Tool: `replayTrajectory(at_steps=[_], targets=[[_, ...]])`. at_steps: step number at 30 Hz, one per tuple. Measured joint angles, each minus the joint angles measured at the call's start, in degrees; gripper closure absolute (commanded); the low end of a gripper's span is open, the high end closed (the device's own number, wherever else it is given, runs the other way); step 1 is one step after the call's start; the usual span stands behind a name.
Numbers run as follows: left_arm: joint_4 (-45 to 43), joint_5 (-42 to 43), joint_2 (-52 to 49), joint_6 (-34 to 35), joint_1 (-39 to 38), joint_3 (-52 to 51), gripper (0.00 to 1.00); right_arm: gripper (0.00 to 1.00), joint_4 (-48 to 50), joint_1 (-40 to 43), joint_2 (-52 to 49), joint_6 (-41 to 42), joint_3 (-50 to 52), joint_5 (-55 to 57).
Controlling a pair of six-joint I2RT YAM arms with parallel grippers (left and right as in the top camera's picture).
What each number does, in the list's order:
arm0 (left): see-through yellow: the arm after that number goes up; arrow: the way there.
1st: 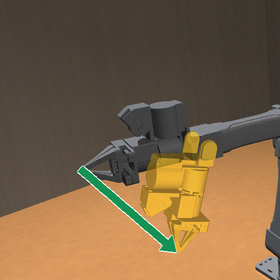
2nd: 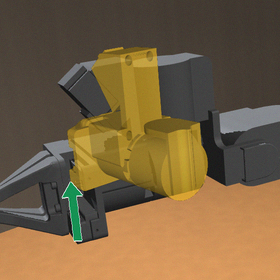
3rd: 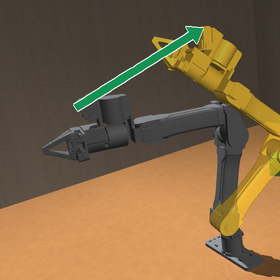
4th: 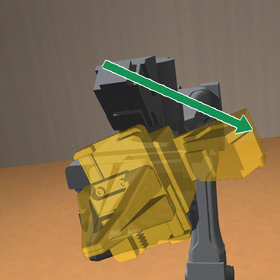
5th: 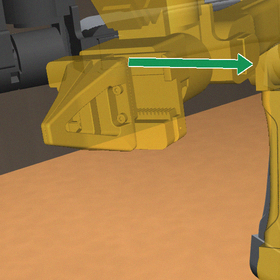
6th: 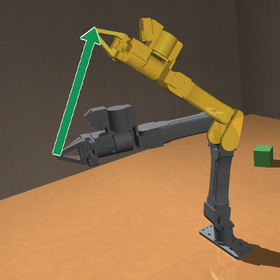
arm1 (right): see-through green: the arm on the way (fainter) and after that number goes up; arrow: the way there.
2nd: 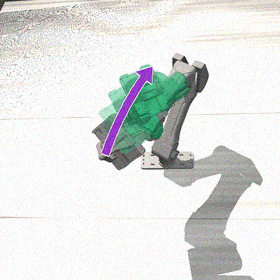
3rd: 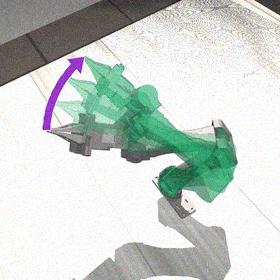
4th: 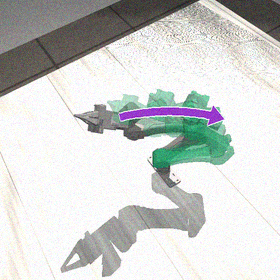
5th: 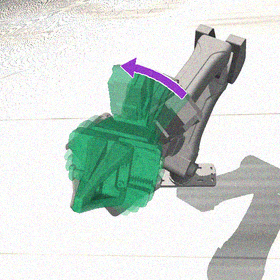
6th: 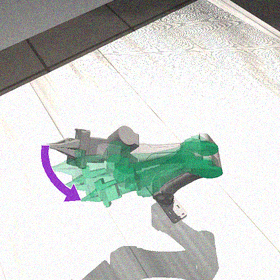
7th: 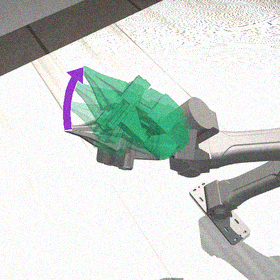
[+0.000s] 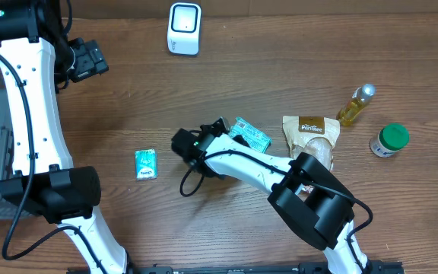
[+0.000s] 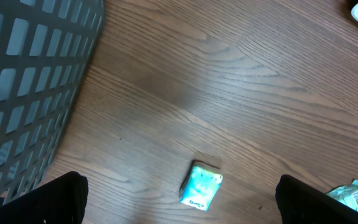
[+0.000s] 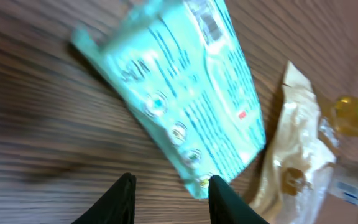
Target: Scan the item barcode
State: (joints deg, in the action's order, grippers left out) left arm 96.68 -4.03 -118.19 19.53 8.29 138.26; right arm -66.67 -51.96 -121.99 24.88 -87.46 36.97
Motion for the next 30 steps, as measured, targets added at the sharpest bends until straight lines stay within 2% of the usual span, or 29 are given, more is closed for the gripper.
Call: replayTrajectory(at_steps=[2, 3, 4, 9, 10, 12, 15, 16, 21, 30], targets=[[0.0, 0.0, 0.0, 0.0, 0.0, 0.0, 0.0, 0.64, -0.6, 0.0, 0.0, 0.0, -1.9, -1.2], [0.0, 0.0, 0.0, 0.0, 0.0, 0.0, 0.0, 0.55, -1.2, 0.0, 0.0, 0.0, -2.9, -1.7], [0.0, 0.0, 0.0, 0.0, 0.0, 0.0, 0.0, 0.51, -1.7, 0.2, 0.1, 0.4, -4.0, -2.3], [0.0, 0.0, 0.0, 0.0, 0.0, 0.0, 0.0, 0.51, -2.7, 2.6, 2.3, 0.1, -8.0, -5.1], [0.0, 0.0, 0.0, 0.0, 0.0, 0.0, 0.0, 0.54, -2.8, 3.8, 3.0, 0.2, -8.4, -6.1], [0.0, 0.0, 0.0, 0.0, 0.0, 0.0, 0.0, 0.71, -3.3, 7.2, 4.4, -0.2, -8.9, -8.7], [0.0, 0.0, 0.0, 0.0, 0.0, 0.0, 0.0, 0.88, -4.2, 13.1, 4.8, 0.1, -9.1, -14.3], [0.0, 0.0, 0.0, 0.0, 0.0, 0.0, 0.0, 0.9, -4.3, 14.5, 4.8, -0.1, -9.1, -15.8], [0.0, 0.0, 0.0, 0.0, 0.0, 0.0, 0.0, 0.94, -3.1, 23.4, 4.8, 0.4, -9.1, -23.4], [0.0, 0.0, 0.0, 0.0, 0.0, 0.0, 0.0, 0.94, 3.7, 27.7, 4.8, 0.7, -4.8, -28.0]])
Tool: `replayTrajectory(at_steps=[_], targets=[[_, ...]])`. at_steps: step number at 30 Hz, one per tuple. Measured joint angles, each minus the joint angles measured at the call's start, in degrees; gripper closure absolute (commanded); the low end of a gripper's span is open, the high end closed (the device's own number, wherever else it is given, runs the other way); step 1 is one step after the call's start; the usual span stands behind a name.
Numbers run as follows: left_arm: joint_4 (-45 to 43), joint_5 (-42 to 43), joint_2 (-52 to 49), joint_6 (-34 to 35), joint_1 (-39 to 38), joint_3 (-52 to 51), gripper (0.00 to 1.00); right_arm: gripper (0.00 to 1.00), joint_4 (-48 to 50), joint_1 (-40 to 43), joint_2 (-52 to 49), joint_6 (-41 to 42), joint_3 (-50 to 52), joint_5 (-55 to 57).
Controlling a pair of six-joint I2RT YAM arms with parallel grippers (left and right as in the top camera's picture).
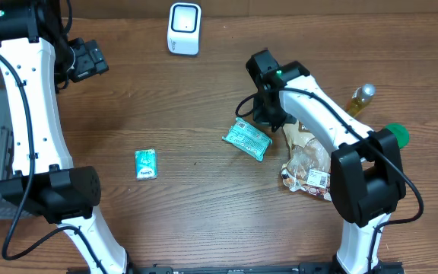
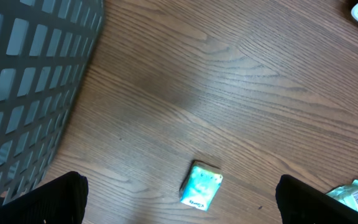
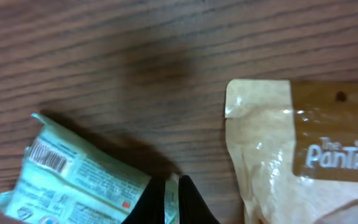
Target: Scan the item barcode
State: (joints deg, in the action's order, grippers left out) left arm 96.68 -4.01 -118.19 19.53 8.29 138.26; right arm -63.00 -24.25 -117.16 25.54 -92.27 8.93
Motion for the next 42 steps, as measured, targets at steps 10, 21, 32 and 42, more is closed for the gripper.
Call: replayTrajectory(at_steps=[10, 21, 32, 42], targets=[[0.0, 0.0, 0.0, 0.0, 0.0, 0.0, 0.0, 0.93, 10.5, -0.2, 0.0, 2.3, 11.1, -5.8], [0.0, 0.0, 0.0, 0.0, 0.0, 0.0, 0.0, 0.89, 12.6, -3.2, 0.0, -3.4, 12.9, -20.7], [0.0, 0.0, 0.0, 0.0, 0.0, 0.0, 0.0, 0.78, 16.0, -11.6, 0.0, -2.0, 12.9, -29.6], [0.0, 0.0, 0.0, 0.0, 0.0, 0.0, 0.0, 0.79, 21.2, -20.8, 0.0, -1.0, 12.3, -31.3]])
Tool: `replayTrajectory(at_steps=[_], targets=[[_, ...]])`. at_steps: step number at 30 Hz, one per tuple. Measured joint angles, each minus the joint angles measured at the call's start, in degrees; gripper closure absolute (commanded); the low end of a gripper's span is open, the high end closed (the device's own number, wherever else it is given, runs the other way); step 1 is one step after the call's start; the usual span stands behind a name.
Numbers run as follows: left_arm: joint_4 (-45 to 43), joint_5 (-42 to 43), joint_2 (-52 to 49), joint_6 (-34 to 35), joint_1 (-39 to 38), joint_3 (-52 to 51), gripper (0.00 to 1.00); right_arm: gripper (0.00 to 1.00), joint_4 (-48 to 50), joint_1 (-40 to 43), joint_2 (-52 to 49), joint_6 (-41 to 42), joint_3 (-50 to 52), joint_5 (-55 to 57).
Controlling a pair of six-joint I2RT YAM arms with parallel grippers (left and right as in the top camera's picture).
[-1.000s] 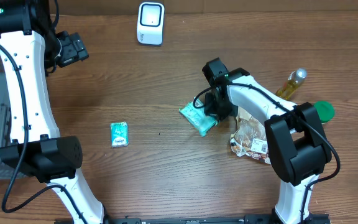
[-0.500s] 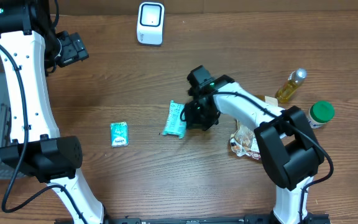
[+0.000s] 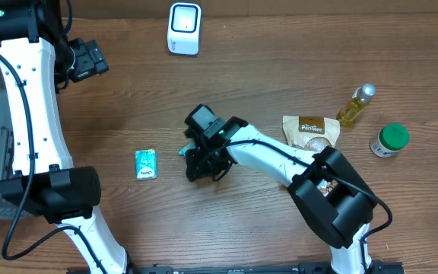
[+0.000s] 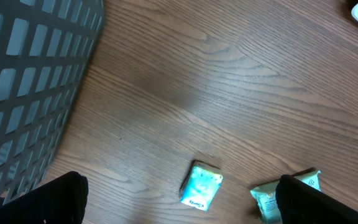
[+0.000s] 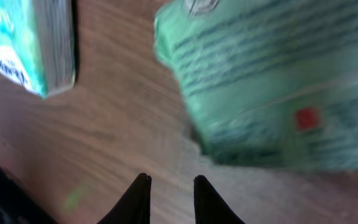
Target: Scan the item barcode
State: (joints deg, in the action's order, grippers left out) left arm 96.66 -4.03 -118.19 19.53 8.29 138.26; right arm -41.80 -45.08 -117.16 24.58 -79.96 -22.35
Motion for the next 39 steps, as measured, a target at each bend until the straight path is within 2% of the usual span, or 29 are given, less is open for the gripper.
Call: replayTrajectory(at_steps=[4, 6, 7, 15, 20, 25, 32, 39], targets=[[0.0, 0.0, 0.0, 0.0, 0.0, 0.0, 0.01, 0.81, -2.2, 0.8, 0.0, -1.7, -4.9, 0.2], [0.0, 0.0, 0.0, 0.0, 0.0, 0.0, 0.01, 0.91, -0.2, 1.9, 0.0, -2.4, -7.2, 1.0], [0.0, 0.0, 0.0, 0.0, 0.0, 0.0, 0.0, 0.92, 1.4, 2.8, 0.0, -2.9, -8.2, 2.1], [0.0, 0.0, 0.0, 0.0, 0.0, 0.0, 0.01, 0.93, 6.5, 8.3, -0.2, -3.4, -8.8, 9.9], [0.0, 0.0, 0.0, 0.0, 0.0, 0.0, 0.0, 0.93, 10.2, 8.9, -3.3, -3.5, -8.8, 11.2], [0.0, 0.0, 0.0, 0.0, 0.0, 0.0, 0.01, 0.96, 10.5, 8.9, -7.0, -3.5, -8.8, 11.8], [0.0, 0.0, 0.0, 0.0, 0.0, 0.0, 0.01, 0.96, 1.9, 9.4, -7.6, -3.5, -8.9, 14.8], [0.0, 0.0, 0.0, 0.0, 0.0, 0.0, 0.0, 0.96, -15.2, 10.8, -7.1, -2.7, -10.1, 14.5]])
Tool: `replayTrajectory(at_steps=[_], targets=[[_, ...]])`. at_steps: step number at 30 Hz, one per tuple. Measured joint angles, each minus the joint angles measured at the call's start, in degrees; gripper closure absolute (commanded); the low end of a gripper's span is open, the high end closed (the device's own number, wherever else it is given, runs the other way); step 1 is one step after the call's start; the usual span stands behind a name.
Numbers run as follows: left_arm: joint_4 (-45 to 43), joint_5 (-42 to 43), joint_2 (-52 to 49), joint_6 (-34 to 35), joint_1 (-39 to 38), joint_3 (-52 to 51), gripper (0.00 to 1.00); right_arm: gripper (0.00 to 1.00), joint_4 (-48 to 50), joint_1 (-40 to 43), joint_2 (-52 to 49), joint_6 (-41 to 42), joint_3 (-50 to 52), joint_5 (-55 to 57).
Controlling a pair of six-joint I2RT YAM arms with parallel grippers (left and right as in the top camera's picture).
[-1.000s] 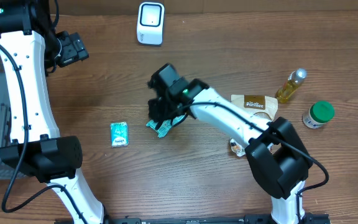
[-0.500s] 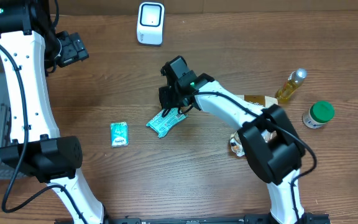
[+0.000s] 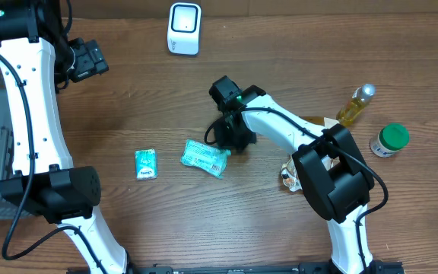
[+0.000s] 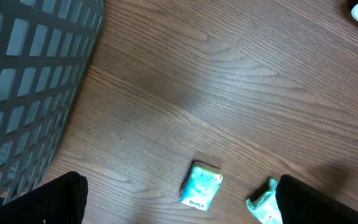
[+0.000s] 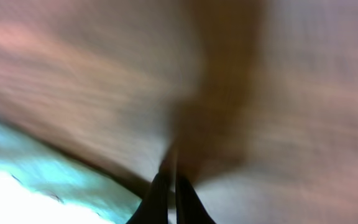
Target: Scan the item barcode
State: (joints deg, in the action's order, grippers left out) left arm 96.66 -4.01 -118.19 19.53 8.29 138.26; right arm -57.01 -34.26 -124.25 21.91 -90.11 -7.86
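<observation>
A crinkled teal packet (image 3: 205, 158) lies flat on the wooden table, left of centre; a blurred part of it fills the lower left of the right wrist view (image 5: 48, 180). My right gripper (image 3: 232, 137) (image 5: 169, 186) is just right of it and farther back, its fingers shut together with nothing seen between them. The white barcode scanner (image 3: 184, 29) stands at the far edge. My left gripper (image 3: 90, 61) (image 4: 179, 205) hangs open high at the far left, holding nothing.
A small teal packet (image 3: 146, 164) (image 4: 201, 186) lies left of the crinkled one. A yellow bottle (image 3: 356, 104) and a green-capped jar (image 3: 390, 139) stand at the right. A tan bag (image 3: 287, 176) shows partly under my right arm. A grey mesh basket (image 4: 23, 81) stands at the left.
My right gripper was open right over the teal packet; now it is shut and sits to the packet's right and farther back. The packet lies uncovered on the table. The left arm is unchanged.
First the packet lay beside the tan bag, with my right gripper open to its left. Then the gripper was shut at the packet's right edge. Later it was open over the packet farther left. Now the packet rests left of centre and the gripper is shut beside it.
</observation>
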Motion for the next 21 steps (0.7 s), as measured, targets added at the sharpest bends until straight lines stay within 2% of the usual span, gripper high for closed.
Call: replayTrajectory(at_steps=[5, 12, 18, 21], targets=[[0.0, 0.0, 0.0, 0.0, 0.0, 0.0, 0.0, 0.92, -3.7, -0.7, 0.0, 0.5, 0.4, -3.9], [0.0, 0.0, 0.0, 0.0, 0.0, 0.0, 0.0, 0.89, 1.8, -6.4, 0.4, 2.9, 2.5, -10.7], [0.0, 0.0, 0.0, 0.0, 0.0, 0.0, 0.0, 0.93, 2.7, -13.1, 0.4, 6.4, 3.0, -12.2], [0.0, 0.0, 0.0, 0.0, 0.0, 0.0, 0.0, 0.92, -0.9, -14.6, 0.4, 7.0, 2.8, -11.7]])
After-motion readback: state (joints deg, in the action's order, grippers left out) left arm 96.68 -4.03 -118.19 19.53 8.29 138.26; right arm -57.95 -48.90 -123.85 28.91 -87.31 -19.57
